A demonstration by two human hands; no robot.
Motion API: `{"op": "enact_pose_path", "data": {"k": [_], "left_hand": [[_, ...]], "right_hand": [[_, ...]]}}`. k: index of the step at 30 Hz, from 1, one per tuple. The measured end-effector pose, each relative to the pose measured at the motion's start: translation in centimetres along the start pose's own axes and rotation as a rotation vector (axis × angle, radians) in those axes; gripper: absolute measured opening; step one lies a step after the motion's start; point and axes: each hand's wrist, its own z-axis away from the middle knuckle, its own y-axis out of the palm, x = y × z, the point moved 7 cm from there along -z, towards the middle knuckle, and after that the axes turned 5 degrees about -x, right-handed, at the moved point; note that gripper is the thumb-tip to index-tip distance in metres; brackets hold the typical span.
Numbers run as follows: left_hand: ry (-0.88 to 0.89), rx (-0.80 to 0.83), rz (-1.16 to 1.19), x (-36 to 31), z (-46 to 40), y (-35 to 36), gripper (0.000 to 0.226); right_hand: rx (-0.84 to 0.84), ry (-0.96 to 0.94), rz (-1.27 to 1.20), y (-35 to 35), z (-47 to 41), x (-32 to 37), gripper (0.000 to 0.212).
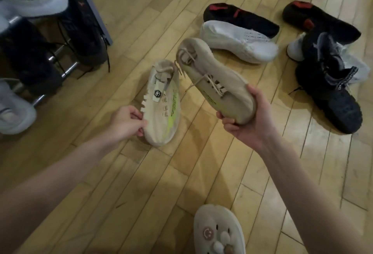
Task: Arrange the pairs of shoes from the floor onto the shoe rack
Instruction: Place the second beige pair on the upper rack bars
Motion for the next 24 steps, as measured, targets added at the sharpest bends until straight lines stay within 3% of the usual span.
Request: {"op": "enact_pose_path", "data": {"k": [6, 11, 13, 15, 18, 21, 24], "left_hand": [[0.119, -0.365, -0.305, 0.0, 0.3, -6.4, 0.010], [0.037, -0.410, -0.081, 0.4, -0.5, -9.3, 0.013], [0.216, -0.316, 0.068, -1.4, 0.1, -10.1, 0.041], [0.373, -0.026, 0.102, -3.2, 1.6, -9.9, 0.075], [0.348, 0.373, -0.032, -2.8, 4.3, -8.6, 0.100], [0.274, 0.400, -0.192, -0.9, 5.2, -9.2, 0.096], [0.210, 0.329, -0.229, 1.1, 5.5, -10.7, 0.090]], "right_hand": [[0.155, 0.103, 0.052, 1.5, 0.0, -1.2, 0.072], [0.322, 0.235, 0.199, 2.8, -0.4, -2.0, 0.068], [0.374, 0.295, 0.301, 3.0, -0.6, -2.4, 0.070], [0.427, 0.365, 0.407, 3.5, -0.9, -2.9, 0.073], [0.557, 0.486, 0.573, 4.9, -1.4, -4.3, 0.082], [0.626, 0.587, 0.678, 6.5, -2.2, -5.7, 0.093], [0.562, 0.571, 0.718, 8.1, -3.8, -5.8, 0.095]]}}
